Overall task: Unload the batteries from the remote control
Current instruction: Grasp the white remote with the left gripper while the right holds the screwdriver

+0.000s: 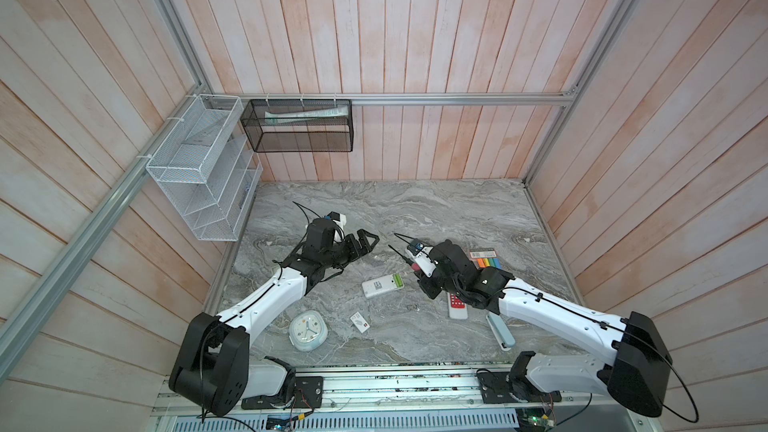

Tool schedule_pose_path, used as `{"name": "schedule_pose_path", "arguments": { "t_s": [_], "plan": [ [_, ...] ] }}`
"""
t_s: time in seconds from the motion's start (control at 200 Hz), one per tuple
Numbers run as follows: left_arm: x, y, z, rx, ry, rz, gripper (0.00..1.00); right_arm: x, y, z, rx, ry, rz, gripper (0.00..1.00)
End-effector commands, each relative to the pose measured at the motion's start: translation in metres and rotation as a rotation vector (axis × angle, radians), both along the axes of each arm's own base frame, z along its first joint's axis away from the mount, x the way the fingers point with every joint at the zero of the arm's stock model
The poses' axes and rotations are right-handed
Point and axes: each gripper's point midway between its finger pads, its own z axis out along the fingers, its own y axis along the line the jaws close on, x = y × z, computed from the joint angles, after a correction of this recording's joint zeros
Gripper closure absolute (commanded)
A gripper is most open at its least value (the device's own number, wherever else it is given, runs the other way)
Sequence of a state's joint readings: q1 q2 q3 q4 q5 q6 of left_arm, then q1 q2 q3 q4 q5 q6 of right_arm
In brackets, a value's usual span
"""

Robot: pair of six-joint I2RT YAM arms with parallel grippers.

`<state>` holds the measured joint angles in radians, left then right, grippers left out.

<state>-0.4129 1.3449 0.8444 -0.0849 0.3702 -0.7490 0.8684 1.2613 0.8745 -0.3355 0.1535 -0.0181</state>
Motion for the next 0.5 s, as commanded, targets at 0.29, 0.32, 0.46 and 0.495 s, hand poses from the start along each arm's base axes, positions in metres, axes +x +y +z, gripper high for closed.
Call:
{"name": "schedule_pose_path", "arguments": {
  "t_s": [0.29, 0.32, 0.46, 0.495],
  "plan": [
    [-0.011, 0.038, -0.058, 0.753, -0.14, -0.252, 0.0, -0.008, -0.03, -0.003, 0.007, 0.103, -0.16, 1.0],
    [-0.014, 0.036, -0.064, 0.789, -0.153, -0.298, 0.0, -0.008, -0.031, -0.003, 0.014, 0.108, -0.16, 1.0],
    [-0.025, 0.026, -0.083, 0.869, -0.218, -0.469, 0.0, -0.011, -0.033, -0.002, 0.031, 0.12, -0.16, 1.0],
    [-0.027, 0.023, -0.085, 0.87, -0.229, -0.504, 0.0, -0.012, -0.033, -0.003, 0.034, 0.124, -0.156, 1.0]
  ]
}}
